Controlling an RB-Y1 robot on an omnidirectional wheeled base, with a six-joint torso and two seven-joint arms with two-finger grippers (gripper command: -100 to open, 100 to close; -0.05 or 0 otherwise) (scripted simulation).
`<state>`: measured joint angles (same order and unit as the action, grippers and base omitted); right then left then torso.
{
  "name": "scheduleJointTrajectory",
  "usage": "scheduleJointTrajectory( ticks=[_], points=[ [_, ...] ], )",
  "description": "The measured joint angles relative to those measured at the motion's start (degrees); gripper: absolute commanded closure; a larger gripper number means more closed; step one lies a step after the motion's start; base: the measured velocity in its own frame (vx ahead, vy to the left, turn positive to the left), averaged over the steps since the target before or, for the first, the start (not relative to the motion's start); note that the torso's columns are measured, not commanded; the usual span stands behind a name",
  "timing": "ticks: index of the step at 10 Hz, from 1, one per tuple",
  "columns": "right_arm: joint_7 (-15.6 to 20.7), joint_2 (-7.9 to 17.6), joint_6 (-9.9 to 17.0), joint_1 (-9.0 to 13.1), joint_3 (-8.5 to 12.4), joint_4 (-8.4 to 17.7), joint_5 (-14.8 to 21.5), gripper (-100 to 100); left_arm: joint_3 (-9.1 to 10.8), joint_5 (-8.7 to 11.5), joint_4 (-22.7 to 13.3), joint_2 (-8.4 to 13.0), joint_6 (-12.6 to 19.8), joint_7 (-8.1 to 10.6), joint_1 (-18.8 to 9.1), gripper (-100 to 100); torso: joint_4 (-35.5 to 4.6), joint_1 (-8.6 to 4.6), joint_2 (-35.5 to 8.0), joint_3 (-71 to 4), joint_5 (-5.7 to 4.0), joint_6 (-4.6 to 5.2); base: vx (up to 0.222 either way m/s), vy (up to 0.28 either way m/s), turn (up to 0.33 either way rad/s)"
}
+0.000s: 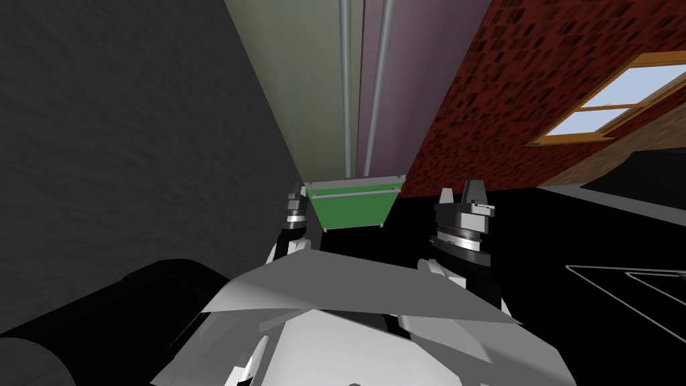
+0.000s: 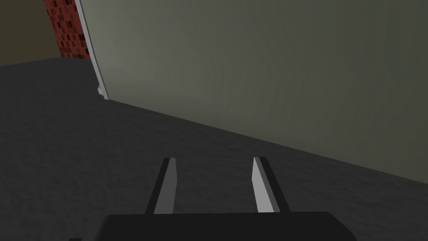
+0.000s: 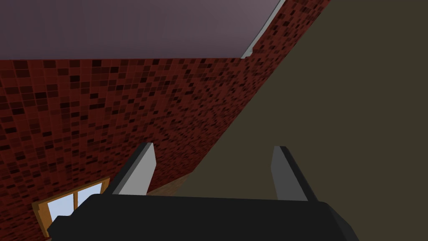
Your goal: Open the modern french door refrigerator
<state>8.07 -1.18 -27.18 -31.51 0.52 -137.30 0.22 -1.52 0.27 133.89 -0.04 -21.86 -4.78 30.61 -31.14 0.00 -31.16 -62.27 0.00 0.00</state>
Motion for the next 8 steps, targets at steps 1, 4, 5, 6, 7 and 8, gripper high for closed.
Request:
scheduleJointTrajectory(
  ticks=[1,4,5,6,7,8],
  points=[
    [0.00,0.00,0.00,0.00,0.00,0.00,0.00,0,0.00,0.00,0.00,0.00,0.00,0.00,0.00,0,-4.23,0.00,-4.23,-8.46,0.00,0.00,0.000,0.000,0.000],
    [0.00,0.00,0.01,-0.01,0.00,0.03,0.00,0,0.15,0.02,-1.10,2.24,-0.56,0.02,-0.37,-100,-10.89,0.01,-10.87,-22.02,0.00,0.00,0.024,-0.006,0.001],
    [0.00,0.00,0.01,-0.01,0.00,0.03,0.00,0,0.14,-0.01,-1.78,3.38,-1.03,-0.01,-0.49,-100,-11.05,-0.02,-10.99,-22.29,0.00,0.00,0.047,-0.024,0.002],
    [0.00,0.00,0.01,-0.01,0.00,0.03,0.00,0,0.25,0.02,-2.80,4.48,-1.75,0.01,-0.67,-100,-11.10,-0.05,-11.03,-22.34,-0.01,0.00,0.054,-0.027,0.003],
    [0.00,0.00,0.00,-0.01,0.00,0.03,0.00,0,0.42,0.08,-3.99,5.47,-2.65,0.09,-0.85,-100,-11.12,-0.04,-11.07,-22.33,-0.01,0.00,0.062,-0.023,0.003],
    [0.00,0.00,0.00,-0.01,0.00,0.03,0.00,0,0.58,0.07,-5.46,6.21,-3.50,0.09,-1.40,-100,-11.13,0.00,-11.09,-22.32,0.00,0.00,0.067,-0.023,0.001]
  ],
)
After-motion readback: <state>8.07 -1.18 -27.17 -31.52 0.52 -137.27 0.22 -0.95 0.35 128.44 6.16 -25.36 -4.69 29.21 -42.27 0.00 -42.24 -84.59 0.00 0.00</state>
